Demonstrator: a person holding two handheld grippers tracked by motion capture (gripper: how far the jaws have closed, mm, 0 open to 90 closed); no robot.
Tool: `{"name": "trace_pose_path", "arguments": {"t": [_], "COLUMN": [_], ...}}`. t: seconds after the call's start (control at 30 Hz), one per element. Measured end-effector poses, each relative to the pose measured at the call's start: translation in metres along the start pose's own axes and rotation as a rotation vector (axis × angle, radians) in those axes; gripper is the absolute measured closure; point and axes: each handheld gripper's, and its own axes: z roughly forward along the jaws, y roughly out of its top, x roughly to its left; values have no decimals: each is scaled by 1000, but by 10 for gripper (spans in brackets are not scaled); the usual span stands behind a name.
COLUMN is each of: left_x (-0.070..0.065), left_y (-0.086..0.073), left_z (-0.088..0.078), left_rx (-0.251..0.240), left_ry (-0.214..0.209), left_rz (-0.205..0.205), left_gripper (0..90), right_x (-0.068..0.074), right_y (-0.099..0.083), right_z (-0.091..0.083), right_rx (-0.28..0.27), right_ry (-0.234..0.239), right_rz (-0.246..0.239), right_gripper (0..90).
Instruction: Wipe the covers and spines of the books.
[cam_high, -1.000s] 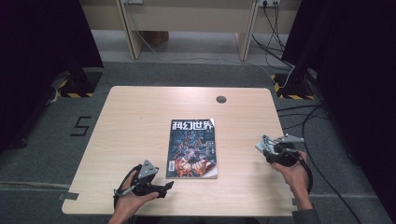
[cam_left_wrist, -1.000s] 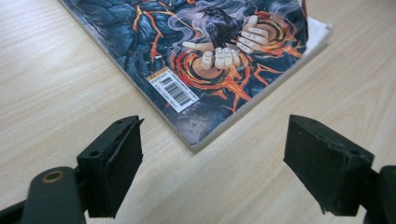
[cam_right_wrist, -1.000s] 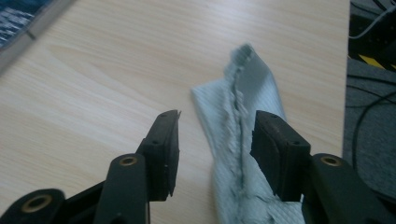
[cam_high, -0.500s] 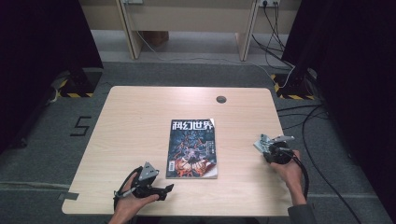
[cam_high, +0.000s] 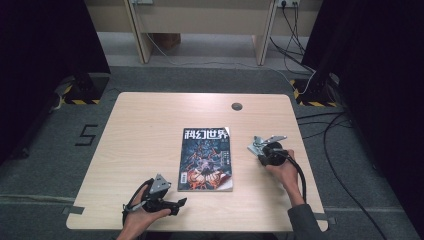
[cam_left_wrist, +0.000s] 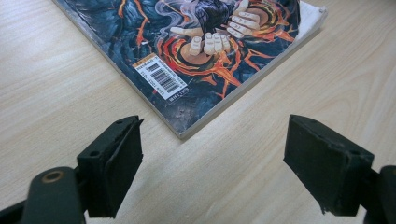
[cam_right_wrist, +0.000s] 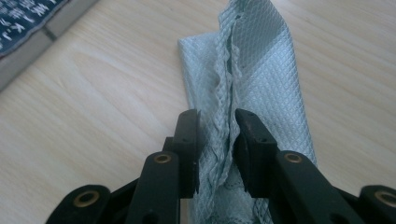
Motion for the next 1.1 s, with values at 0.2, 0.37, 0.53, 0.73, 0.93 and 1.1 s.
{"name": "trace_pose_path", "arguments": {"t": [0.2, 0.37, 0.53, 0.73, 0.93, 1.1], "left_x": [-1, -1, -1, 0, 0, 1], "left_y": [0, 0, 0, 0, 0, 0], "left_z": [1, 1, 1, 2, 1, 0], "left_rx": [2, 3, 5, 8, 8, 6], "left_ry": [-1, -2, -1, -1, 0, 6], "left_rz": [2, 6, 7, 7, 18, 13], "left_gripper": [189, 189, 189, 189, 189, 189], "right_x": [6, 5, 7, 11, 16, 19], "right_y": [15, 22, 26, 19, 11, 3], "right_z": [11, 16, 19, 2, -18, -28], "right_rx": [-4, -9, -10, -69, -108, -120], "right_ry": [12, 23, 50, 39, 72, 70], "right_rz": [-3, -1, 4, 41, 52, 70], "right_gripper": [703, 688, 593, 443, 393, 341]}}
